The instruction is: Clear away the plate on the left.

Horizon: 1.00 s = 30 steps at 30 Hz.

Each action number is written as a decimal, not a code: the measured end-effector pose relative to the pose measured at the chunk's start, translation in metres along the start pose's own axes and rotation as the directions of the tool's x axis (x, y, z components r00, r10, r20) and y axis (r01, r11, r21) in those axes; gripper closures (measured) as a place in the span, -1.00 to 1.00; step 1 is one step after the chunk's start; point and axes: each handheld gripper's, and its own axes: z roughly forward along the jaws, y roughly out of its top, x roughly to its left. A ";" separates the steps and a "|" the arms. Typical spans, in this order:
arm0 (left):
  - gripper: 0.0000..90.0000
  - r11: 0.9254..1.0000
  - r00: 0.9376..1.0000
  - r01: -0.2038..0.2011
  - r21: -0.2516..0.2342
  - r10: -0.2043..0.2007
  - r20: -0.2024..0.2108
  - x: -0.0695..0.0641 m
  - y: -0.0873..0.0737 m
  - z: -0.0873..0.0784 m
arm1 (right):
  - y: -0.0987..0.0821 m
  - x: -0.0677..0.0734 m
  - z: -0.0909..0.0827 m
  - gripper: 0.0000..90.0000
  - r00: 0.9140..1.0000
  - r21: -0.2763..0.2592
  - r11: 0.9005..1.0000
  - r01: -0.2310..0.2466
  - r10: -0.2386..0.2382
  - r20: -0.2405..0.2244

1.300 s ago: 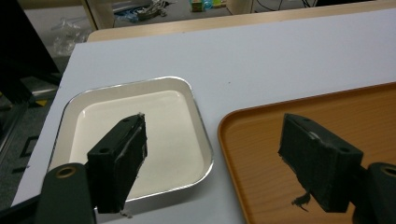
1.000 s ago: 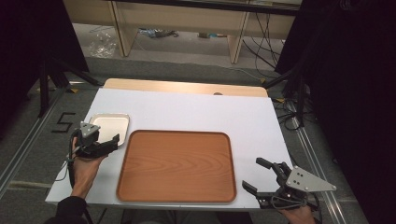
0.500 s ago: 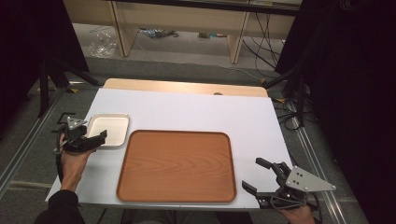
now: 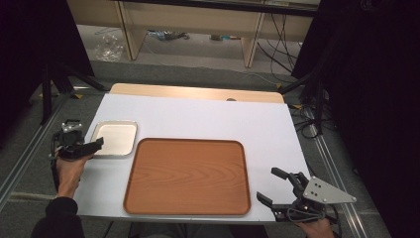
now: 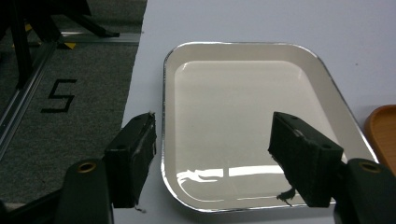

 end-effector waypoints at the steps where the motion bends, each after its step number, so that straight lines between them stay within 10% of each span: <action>1: -0.27 1.000 1.000 0.000 0.000 0.000 0.000 0.000 0.000 0.000 | 0.000 0.000 0.000 -0.61 1.000 0.000 1.000 0.000 0.000 0.000; 30: 0.31 0.996 1.000 0.014 0.092 -0.011 -0.029 0.024 0.003 0.028 | -0.001 -0.001 0.001 -0.61 1.000 -0.004 1.000 -0.007 0.007 -0.001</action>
